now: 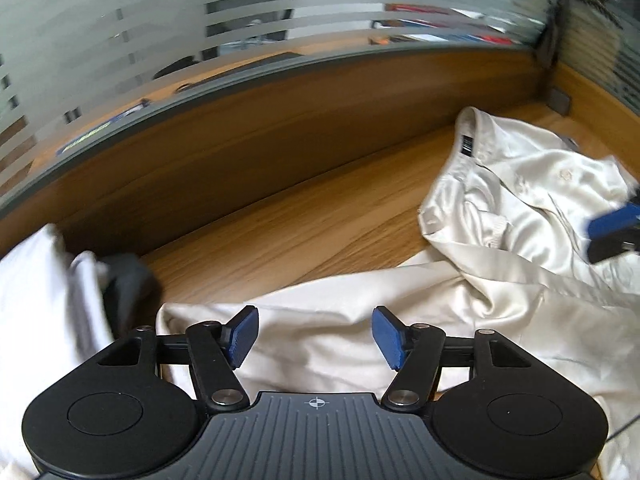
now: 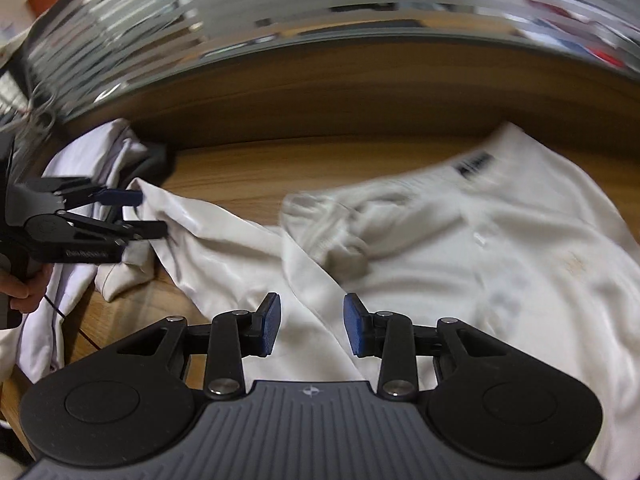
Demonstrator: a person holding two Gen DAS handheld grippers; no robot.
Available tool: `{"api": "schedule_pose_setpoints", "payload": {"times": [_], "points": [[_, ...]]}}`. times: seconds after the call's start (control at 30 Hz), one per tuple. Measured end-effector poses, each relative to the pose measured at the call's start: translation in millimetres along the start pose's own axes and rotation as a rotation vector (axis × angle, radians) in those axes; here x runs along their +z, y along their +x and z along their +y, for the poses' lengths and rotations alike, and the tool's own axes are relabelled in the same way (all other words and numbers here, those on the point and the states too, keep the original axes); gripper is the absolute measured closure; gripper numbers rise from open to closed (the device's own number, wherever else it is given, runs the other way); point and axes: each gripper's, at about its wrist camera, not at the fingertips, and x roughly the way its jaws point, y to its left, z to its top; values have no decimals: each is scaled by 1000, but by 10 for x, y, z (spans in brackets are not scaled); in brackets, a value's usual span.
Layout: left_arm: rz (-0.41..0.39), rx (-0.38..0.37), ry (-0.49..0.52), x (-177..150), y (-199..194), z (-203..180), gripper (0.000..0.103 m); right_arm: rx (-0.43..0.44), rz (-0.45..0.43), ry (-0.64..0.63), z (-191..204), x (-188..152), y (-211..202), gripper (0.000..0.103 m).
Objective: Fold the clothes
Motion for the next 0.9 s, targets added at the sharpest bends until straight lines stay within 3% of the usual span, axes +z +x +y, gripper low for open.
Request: {"api": "schedule_pose_setpoints", "payload": {"times": [0.07,0.37,0.4,0.43,0.47,0.53,0.6,0.67,0.8,0.9], "points": [[6,-8,56,46,123,-63,29,19,12,-43,57,140,195,64],[53,-118,242,198,611,-321,29,43,112,-218,127,470,965,66],[52,-130,254,210,648,-346,29,49,124,-224,109,469,1001,75],[50,-143,265,223,686,-371,29,51,132,-226,89,471,1027,95],[50,-155,271,241,735,-397,30,53,140,-229,69,474,1052,100],[55,-180,268,255,820,-435,42,58,122,-198,-14,492,997,100],[63,-182,249,248,876,-451,80,58,87,-154,-116,524,886,100],[45,-169,200,236,877,-411,98,39,31,-114,-240,594,697,100],[-34,-69,25,263,765,-161,100,-32,-76,-63,-528,791,357,100],[-35,-6,-87,297,751,38,100,-105,-107,-33,-774,937,315,100]]}}
